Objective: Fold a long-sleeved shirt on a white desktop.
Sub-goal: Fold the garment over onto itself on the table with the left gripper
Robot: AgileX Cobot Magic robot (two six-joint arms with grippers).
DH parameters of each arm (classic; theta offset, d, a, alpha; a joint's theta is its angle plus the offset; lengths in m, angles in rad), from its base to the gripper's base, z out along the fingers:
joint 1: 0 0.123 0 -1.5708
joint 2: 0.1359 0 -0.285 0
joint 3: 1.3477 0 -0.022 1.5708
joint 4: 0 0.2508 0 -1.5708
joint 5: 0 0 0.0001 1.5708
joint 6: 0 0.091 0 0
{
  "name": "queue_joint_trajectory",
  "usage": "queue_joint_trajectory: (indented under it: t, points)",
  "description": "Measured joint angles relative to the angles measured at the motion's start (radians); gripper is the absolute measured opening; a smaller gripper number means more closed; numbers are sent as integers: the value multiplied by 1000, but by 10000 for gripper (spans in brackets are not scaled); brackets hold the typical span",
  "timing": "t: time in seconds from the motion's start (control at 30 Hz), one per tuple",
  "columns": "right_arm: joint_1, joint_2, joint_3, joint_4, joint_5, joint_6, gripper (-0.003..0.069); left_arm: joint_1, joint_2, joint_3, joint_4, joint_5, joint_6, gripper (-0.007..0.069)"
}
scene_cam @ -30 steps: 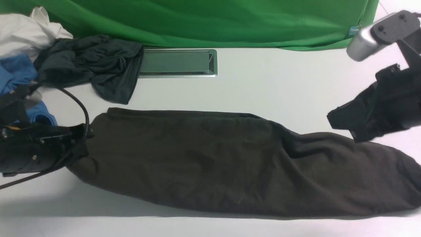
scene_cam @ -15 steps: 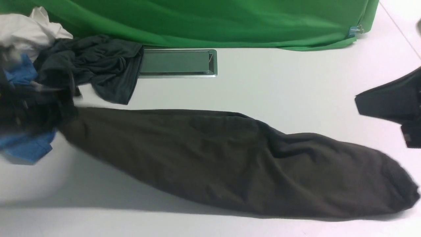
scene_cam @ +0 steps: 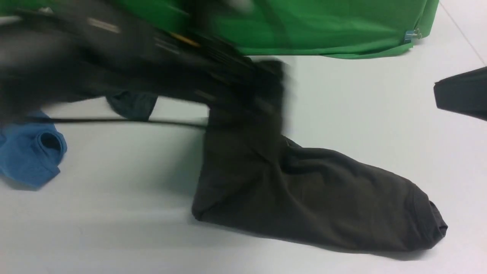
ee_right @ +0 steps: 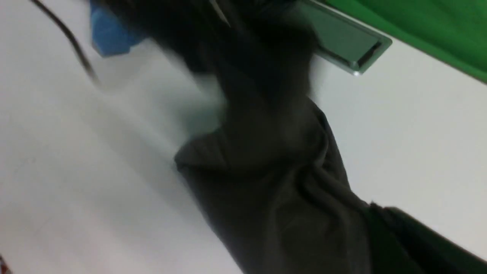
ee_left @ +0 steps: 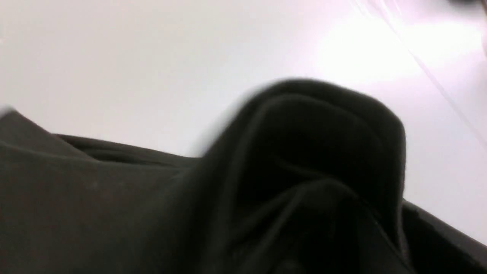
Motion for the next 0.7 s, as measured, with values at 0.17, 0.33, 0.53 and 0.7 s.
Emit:
queue_joint_trajectory:
  t: [0.17, 0.33, 0.53, 0.7]
  points:
    - [27, -8, -1, 1, 15, 12, 26, -200, 287, -236, -19, -31, -3, 71]
    - [48, -8, -1, -5, 29, 12, 26, -298, 473, -427, 30, -39, -63, 106]
    - [71, -8, -1, -23, 34, 12, 27, -309, 511, -452, 79, -31, -91, 304]
    - [72, -8, -1, -29, 14, 18, 34, -307, 469, -451, 177, 6, -92, 596]
